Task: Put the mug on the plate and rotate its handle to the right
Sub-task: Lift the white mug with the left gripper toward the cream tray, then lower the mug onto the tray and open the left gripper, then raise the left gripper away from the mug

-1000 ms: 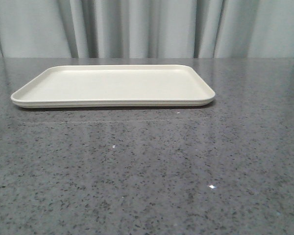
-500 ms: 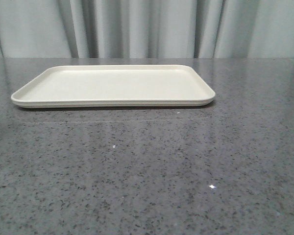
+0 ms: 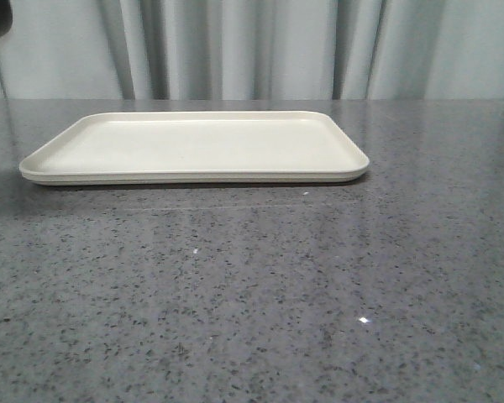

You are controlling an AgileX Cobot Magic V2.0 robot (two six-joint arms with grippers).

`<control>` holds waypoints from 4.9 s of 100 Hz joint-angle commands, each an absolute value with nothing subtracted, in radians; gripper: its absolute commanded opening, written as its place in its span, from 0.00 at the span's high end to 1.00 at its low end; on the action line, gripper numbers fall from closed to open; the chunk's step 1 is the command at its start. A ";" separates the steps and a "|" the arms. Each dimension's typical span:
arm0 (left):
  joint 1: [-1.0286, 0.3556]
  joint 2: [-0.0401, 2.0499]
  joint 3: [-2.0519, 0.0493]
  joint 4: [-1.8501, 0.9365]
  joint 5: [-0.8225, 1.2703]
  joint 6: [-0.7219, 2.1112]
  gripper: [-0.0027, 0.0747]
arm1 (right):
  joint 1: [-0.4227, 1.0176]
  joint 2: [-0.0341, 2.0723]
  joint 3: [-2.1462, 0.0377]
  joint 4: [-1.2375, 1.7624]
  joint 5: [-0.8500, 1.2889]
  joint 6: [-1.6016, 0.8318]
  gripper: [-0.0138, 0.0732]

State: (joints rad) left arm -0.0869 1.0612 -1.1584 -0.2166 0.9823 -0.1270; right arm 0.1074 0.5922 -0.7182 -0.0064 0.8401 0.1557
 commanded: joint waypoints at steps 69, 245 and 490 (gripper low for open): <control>-0.406 1.606 -1.600 -0.254 0.907 -0.138 0.99 | 0.109 0.601 -0.751 -0.009 0.761 0.156 0.27; -0.425 1.766 -1.648 -0.219 0.935 -0.132 0.96 | 0.109 0.601 -0.751 -0.009 0.760 0.156 0.27; -0.246 0.683 -0.770 0.128 0.769 -0.296 0.38 | 0.109 0.601 -0.751 -0.009 0.765 0.156 0.27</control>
State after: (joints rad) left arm -0.2701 0.7119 -0.7774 0.1331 0.8328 -0.2878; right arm 0.1074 0.5922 -0.7182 -0.0064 0.8278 0.1557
